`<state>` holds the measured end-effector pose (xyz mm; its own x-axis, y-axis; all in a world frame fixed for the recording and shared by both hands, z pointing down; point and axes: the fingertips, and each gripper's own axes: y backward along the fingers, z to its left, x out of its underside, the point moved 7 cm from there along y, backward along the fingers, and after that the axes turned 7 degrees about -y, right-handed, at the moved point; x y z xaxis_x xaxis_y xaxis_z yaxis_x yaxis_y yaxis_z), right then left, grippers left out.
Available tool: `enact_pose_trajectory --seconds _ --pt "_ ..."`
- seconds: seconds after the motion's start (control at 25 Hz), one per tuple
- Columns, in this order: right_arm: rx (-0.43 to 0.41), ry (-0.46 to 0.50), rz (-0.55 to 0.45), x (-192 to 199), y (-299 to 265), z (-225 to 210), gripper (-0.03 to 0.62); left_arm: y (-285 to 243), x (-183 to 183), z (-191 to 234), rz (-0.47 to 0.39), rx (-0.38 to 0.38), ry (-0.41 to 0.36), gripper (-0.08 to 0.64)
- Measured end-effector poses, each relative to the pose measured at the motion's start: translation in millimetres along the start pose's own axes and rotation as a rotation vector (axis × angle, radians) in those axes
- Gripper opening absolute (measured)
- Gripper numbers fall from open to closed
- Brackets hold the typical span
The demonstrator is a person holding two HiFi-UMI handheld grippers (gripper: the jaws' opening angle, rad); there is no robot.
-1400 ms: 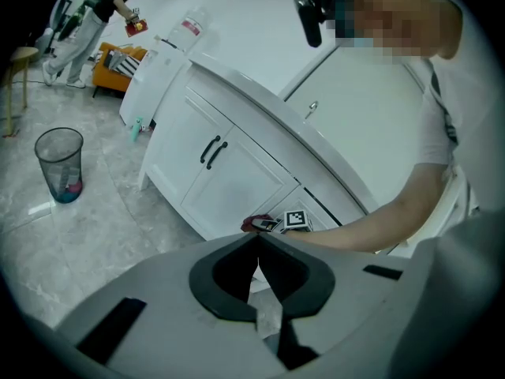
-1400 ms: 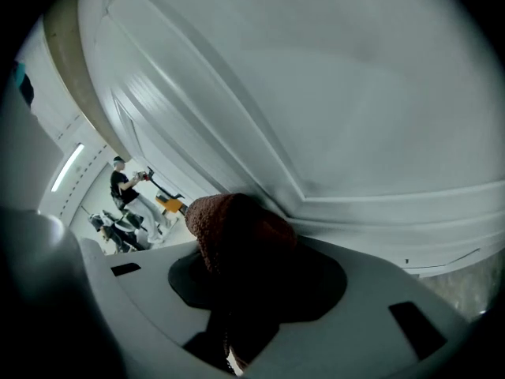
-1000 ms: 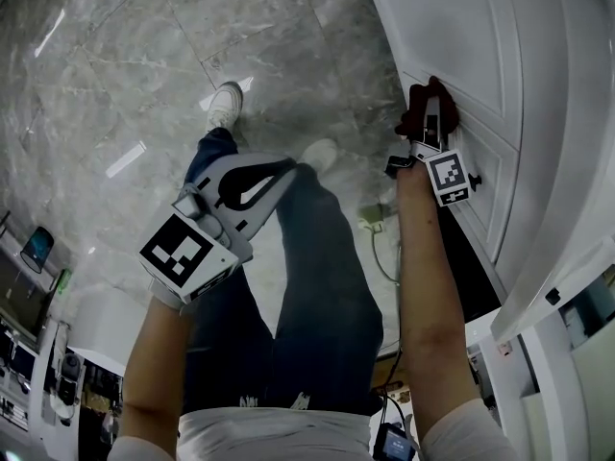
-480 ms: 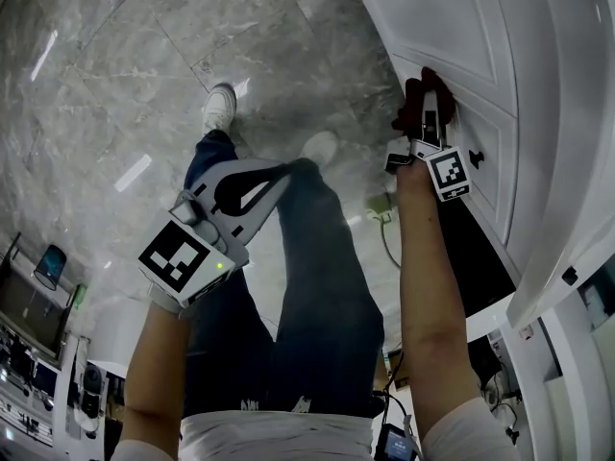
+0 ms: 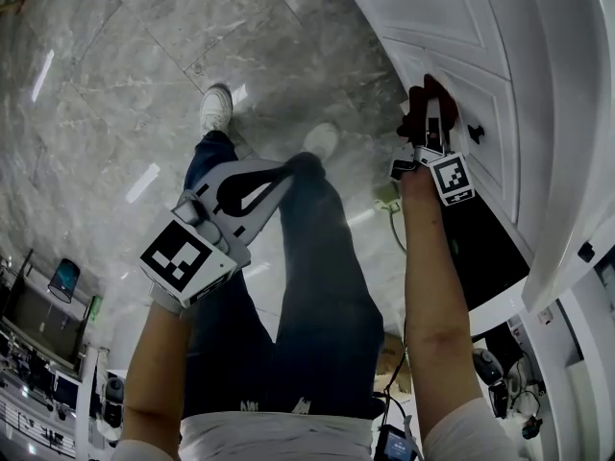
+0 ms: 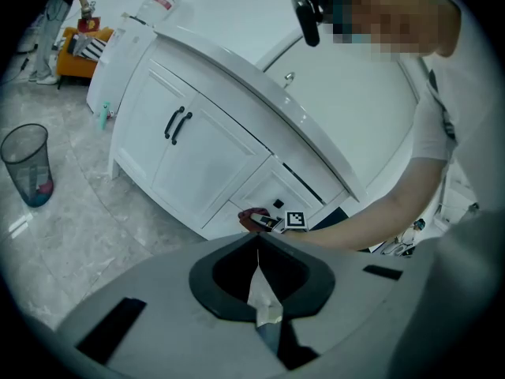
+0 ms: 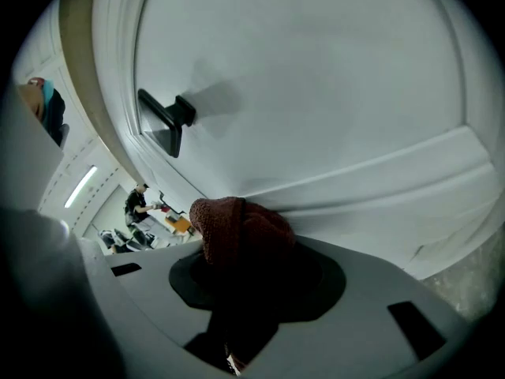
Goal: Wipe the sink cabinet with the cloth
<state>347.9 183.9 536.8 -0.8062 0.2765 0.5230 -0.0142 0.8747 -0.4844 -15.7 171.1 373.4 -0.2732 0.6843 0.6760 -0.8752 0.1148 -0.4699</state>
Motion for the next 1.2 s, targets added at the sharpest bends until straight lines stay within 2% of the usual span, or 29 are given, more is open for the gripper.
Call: enact_pose_trajectory --seconds 0.2,0.44,0.6,0.72,0.96,1.2 --pt "0.055 -0.011 -0.029 -5 27 -21 0.147 -2 1 -7 0.019 0.030 -0.020 0.012" --pt "0.174 -0.014 -0.079 -14 76 -61 0.147 -5 0 -14 0.035 0.066 -0.024 0.012" --pt "0.236 -0.004 -0.096 -21 106 -84 0.147 -7 3 -19 0.055 0.097 -0.054 0.012" --pt "0.238 0.002 -0.092 -26 118 -89 0.147 -6 3 -22 0.074 0.116 -0.072 0.012" --pt "0.264 -0.046 -0.131 -29 129 -87 0.147 -3 2 -22 0.103 0.137 -0.093 0.012" --pt "0.265 -0.076 -0.190 -44 147 -63 0.147 -13 -9 -28 0.122 0.205 -0.094 0.012"
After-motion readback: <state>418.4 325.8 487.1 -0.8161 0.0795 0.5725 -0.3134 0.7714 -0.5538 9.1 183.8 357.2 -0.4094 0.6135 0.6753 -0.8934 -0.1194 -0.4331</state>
